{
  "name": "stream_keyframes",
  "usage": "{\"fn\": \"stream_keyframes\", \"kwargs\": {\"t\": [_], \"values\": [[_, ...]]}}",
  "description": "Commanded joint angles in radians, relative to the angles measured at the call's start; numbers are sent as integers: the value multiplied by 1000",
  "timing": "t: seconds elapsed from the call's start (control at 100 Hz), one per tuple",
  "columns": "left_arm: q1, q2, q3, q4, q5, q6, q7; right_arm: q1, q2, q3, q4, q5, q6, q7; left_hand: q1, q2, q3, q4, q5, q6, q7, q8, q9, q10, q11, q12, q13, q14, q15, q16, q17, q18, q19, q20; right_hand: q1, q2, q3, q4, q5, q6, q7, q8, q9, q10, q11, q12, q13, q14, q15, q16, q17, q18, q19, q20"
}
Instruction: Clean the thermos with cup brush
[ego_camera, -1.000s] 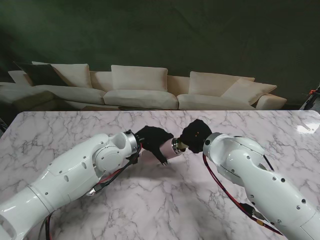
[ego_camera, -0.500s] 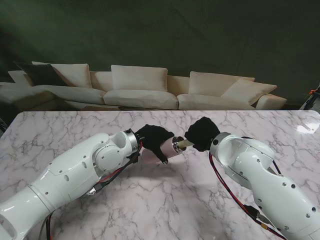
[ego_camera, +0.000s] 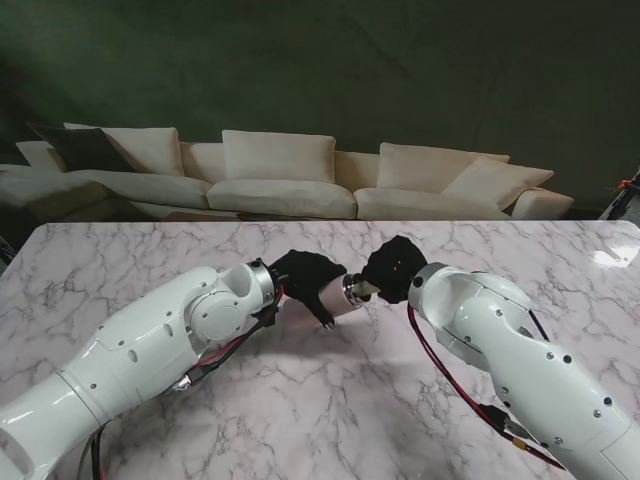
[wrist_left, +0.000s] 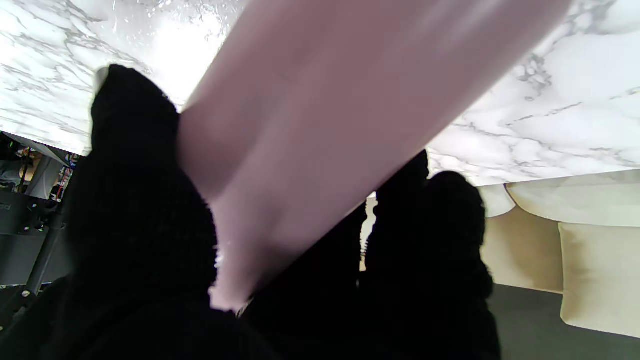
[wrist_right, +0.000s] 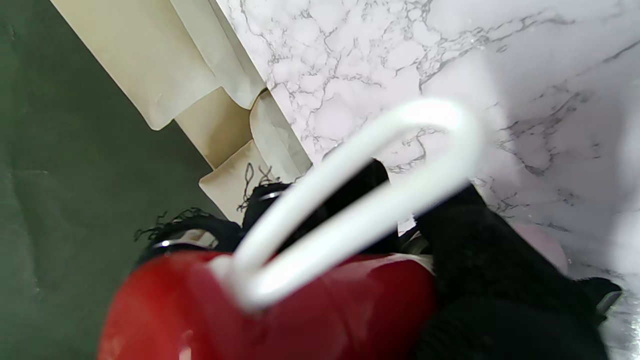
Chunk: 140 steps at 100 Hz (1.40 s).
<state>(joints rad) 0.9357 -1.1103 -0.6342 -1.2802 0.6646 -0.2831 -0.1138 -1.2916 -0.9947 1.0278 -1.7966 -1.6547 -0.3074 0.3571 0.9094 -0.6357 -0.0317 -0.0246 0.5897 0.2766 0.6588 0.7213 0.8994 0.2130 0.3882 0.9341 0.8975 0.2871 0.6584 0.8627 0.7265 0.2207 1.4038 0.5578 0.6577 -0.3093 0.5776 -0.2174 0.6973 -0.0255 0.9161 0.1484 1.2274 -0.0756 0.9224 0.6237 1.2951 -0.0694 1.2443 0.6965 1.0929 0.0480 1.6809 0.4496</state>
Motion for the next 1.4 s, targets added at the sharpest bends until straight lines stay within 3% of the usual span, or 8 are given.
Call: {"fn": "stream_keyframes", "kwargs": {"t": [0.0,0.16,0.34,0.65,0.97,1.39], "values": [[-5,-2,-1,-6,3,-3,-16,-27,5,38,-30,-16,2,-9,339,384,399,72,97,-223,132,53,40,-60,63,38,101,-72,187,59,23,-111,48,-1,106,81,23,22,11,14,-2,4,36,19,31,-1,25,9,123,34,96,-115,283,43],[-10,-2,5,3,3,-2,-16,-64,2,91,-60,-19,7,-26,339,385,399,73,96,-223,132,54,39,-62,62,38,101,-72,187,59,23,-111,49,0,108,79,23,23,12,16,-2,3,37,22,33,-1,25,14,125,34,96,-111,286,44],[-13,-5,9,0,-1,-5,-13,-54,2,75,-47,-5,10,-17,339,385,398,73,95,-223,133,54,39,-62,63,38,100,-73,187,59,23,-112,49,0,104,83,23,23,16,17,-1,4,47,17,48,5,26,6,145,42,99,-116,299,49],[-14,-3,11,0,5,-19,-14,-29,0,44,-34,37,7,44,338,387,397,74,93,-225,134,55,38,-65,64,38,100,-76,186,59,21,-113,48,0,93,89,22,22,26,14,18,29,107,-65,222,102,30,-154,332,112,119,-187,401,110],[-12,5,4,12,27,-32,-16,-128,-1,193,-104,30,-27,-34,338,389,394,74,91,-227,136,55,36,-66,65,38,99,-78,186,59,20,-115,47,0,88,69,58,17,41,29,51,42,145,-70,272,156,30,-218,421,163,126,-165,413,175],[-25,5,21,20,34,-36,-17,-272,-4,396,-194,30,-54,-128,339,389,392,74,93,-229,139,56,37,-65,67,37,101,-78,186,58,22,-118,46,0,82,53,99,10,56,51,76,56,165,-65,287,164,30,-216,443,182,130,-150,413,223]]}}
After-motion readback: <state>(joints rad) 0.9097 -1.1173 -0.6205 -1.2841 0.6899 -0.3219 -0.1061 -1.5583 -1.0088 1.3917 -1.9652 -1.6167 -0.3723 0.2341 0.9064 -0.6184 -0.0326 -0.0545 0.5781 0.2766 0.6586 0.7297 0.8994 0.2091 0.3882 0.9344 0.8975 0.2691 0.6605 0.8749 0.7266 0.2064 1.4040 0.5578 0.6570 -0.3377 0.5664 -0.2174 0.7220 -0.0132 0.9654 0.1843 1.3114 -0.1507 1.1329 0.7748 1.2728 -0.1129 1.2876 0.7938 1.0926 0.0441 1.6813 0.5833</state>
